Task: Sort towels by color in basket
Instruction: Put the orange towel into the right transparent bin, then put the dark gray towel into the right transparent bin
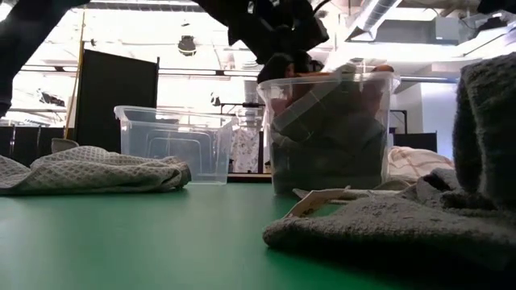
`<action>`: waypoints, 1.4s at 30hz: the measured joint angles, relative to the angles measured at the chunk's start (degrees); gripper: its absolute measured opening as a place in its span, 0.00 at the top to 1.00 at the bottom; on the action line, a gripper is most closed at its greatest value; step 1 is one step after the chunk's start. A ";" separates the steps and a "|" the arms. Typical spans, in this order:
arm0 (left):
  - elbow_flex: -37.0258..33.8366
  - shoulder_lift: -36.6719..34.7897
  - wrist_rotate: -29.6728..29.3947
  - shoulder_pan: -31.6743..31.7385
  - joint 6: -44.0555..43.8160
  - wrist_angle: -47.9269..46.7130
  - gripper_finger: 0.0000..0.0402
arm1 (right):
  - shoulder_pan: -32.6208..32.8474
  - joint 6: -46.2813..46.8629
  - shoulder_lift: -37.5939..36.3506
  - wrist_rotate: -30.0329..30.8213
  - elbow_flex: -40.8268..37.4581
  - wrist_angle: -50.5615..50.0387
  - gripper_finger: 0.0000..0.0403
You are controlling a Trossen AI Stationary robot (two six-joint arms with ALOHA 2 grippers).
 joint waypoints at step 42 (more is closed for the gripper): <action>28.84 3.36 -6.30 -2.00 1.29 -32.17 0.41 | -0.02 -0.04 0.86 1.13 -0.02 0.97 0.26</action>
